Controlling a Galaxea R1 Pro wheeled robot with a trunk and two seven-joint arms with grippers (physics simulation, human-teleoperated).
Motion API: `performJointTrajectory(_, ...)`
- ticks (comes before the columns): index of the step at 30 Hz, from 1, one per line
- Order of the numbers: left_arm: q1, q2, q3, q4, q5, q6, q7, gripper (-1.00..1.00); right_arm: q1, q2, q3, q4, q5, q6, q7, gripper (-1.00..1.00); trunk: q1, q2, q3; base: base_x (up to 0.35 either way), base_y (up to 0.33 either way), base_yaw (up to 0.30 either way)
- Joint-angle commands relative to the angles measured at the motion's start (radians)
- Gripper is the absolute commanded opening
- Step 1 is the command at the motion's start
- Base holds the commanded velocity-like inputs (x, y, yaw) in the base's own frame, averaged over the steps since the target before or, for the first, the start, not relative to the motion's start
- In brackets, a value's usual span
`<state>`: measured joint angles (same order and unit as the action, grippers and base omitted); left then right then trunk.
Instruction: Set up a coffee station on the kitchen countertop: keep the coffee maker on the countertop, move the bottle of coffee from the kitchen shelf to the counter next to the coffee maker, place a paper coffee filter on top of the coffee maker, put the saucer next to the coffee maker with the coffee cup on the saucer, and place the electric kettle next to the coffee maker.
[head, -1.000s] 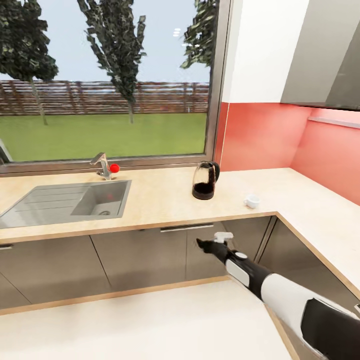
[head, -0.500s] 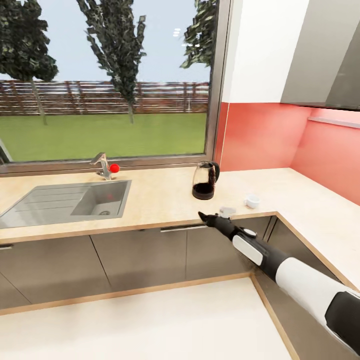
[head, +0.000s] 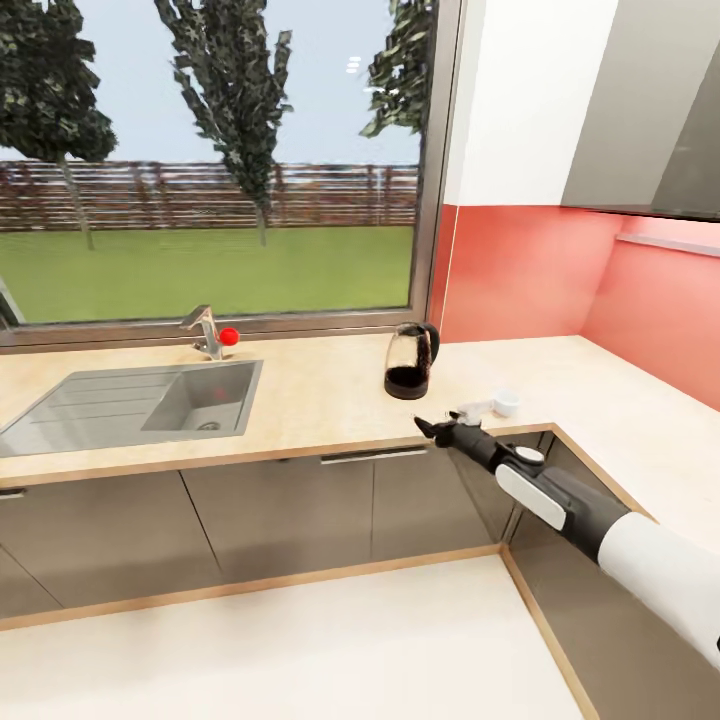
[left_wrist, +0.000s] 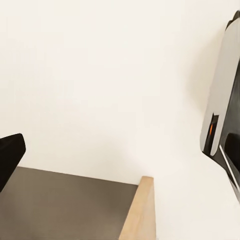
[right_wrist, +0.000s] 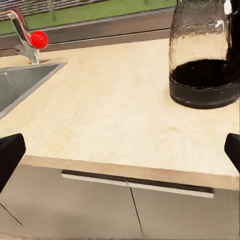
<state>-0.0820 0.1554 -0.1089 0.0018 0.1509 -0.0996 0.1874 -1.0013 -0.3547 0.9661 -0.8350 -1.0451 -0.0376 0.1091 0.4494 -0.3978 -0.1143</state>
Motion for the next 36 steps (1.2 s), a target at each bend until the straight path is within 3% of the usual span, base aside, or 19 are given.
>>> performJointTrajectory(1,-0.001,0.0,-0.009,0.001,0.01,-0.003,0.002,1.0,-0.002,-0.012,0.005,0.002,0.045,-0.004,0.002,1.0,0.001,-0.002,-0.002,0.0,0.0,0.0)
performJointTrajectory(2,-0.001,0.0,-0.008,0.001,0.01,-0.003,0.001,1.0,-0.002,-0.025,0.005,0.008,0.094,-0.004,0.003,1.0,0.001,-0.002,-0.002,0.0,0.0,0.0)
performJointTrajectory(5,-0.001,-0.002,-0.007,0.001,0.011,-0.002,0.001,1.0,-0.002,-0.064,-0.006,0.023,0.164,-0.005,0.006,1.0,0.001,-0.002,-0.002,0.0,0.0,0.0)
performJointTrajectory(8,-0.001,-0.003,-0.006,0.002,0.011,-0.001,0.001,1.0,-0.002,-0.094,-0.039,0.025,0.186,-0.004,0.021,1.0,0.001,-0.002,-0.002,0.0,0.0,0.0)
performJointTrajectory(13,-0.001,-0.003,-0.006,0.003,0.012,0.022,0.005,1.0,-0.002,-0.14,-0.133,0.027,0.222,0.001,0.187,1.0,0.001,-0.002,-0.002,0.0,0.0,0.0)
performJointTrajectory(16,-0.001,-0.003,-0.006,0.003,0.012,0.051,0.009,1.0,-0.002,-0.15,-0.152,0.027,0.252,0.001,0.245,1.0,0.001,-0.002,-0.002,0.0,0.0,0.0)
performJointTrajectory(29,-0.024,-0.013,-0.009,-0.026,0.006,-0.017,0.007,1.0,-0.001,-0.098,-0.152,0.031,0.255,0.001,0.241,1.0,0.001,-0.002,-0.002,0.003,0.0,0.0)
performJointTrajectory(36,-0.024,-0.014,-0.009,-0.025,0.006,-0.046,0.007,1.0,0.0,-0.093,-0.153,0.032,0.256,0.001,0.241,1.0,0.001,-0.002,-0.002,0.065,0.0,0.0)
